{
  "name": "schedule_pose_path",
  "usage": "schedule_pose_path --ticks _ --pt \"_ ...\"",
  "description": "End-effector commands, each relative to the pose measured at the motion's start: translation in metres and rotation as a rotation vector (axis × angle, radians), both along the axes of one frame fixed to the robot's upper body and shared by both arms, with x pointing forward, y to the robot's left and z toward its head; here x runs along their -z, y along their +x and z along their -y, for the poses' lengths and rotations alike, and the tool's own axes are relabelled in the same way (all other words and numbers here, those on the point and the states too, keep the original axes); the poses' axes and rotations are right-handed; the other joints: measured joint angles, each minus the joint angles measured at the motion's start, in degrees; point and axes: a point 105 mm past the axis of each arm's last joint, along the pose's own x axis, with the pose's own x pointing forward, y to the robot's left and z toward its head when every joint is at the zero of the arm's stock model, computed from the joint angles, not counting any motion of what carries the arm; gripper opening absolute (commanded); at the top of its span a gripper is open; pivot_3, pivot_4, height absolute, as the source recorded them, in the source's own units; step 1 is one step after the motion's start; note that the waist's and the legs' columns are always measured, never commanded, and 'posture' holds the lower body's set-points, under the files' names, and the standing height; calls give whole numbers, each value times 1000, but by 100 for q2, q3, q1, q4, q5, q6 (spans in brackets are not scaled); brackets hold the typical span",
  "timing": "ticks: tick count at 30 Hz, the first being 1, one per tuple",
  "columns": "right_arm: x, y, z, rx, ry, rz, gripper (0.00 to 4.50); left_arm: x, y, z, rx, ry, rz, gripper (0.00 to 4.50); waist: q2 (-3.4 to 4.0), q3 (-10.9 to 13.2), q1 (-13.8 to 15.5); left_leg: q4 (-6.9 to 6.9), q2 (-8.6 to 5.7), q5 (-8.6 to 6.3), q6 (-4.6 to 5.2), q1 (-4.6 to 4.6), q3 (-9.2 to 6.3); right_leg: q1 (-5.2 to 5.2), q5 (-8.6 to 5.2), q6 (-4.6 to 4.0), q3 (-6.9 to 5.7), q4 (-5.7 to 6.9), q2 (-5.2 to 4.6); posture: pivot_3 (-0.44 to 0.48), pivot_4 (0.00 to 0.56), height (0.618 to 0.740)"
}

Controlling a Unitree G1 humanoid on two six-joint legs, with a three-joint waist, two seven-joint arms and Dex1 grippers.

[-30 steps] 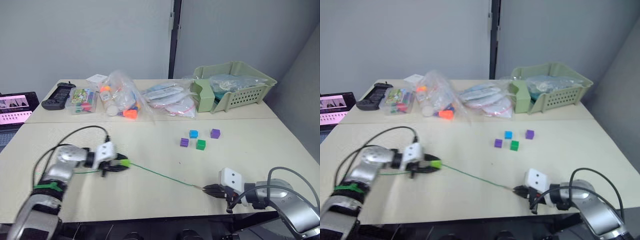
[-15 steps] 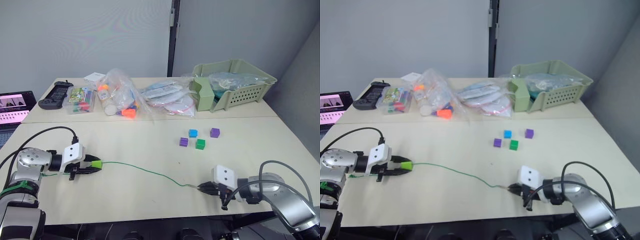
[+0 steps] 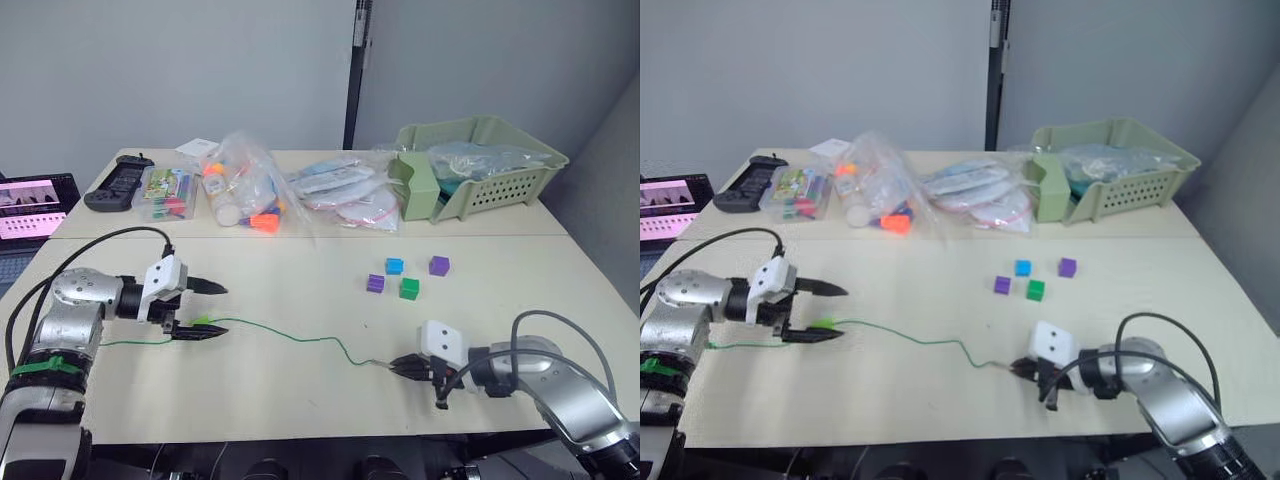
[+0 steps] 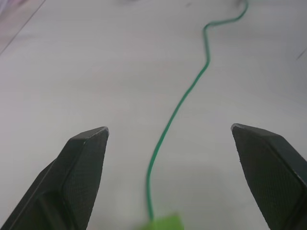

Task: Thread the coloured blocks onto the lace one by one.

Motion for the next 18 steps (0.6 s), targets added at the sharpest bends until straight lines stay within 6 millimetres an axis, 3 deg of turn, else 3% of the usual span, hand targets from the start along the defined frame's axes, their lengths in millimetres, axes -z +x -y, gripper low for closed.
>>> schedule_pose_path --ticks 1,4,9,13,18 --pt "-12 2 -20 -16 8 29 0 1 -20 46 120 -69 -42 4320 3 2 -1 -5 1 0 0 0 -1 -1 0 -1 0 -1 0 0 150 740" --pt "-15 11 -35 -13 11 40 0 15 -32 82 177 -110 -53 4320 3 3 5 -6 1 0 0 -1 -6 -3 1 -2 -3 -1 3 0 150 740" --pt "-17 20 -54 -34 1 65 0 36 -27 126 190 -129 5 4320 3 3 89 6 -10 1 0 -5 -6 -2 1 -2 -3 -3 3 0 150 740" --pt "-17 21 -59 -60 -21 81 0 42 -20 141 167 -154 4 4320 3 3 131 9 -20 1 0 -5 -7 -1 1 -2 -3 -2 1 0 150 740" --pt "-17 19 -55 -72 -45 87 0 46 -16 142 156 -158 -8 4320 3 3 128 8 -23 1 0 -5 -10 -2 1 -2 -4 -2 1 0 150 740"
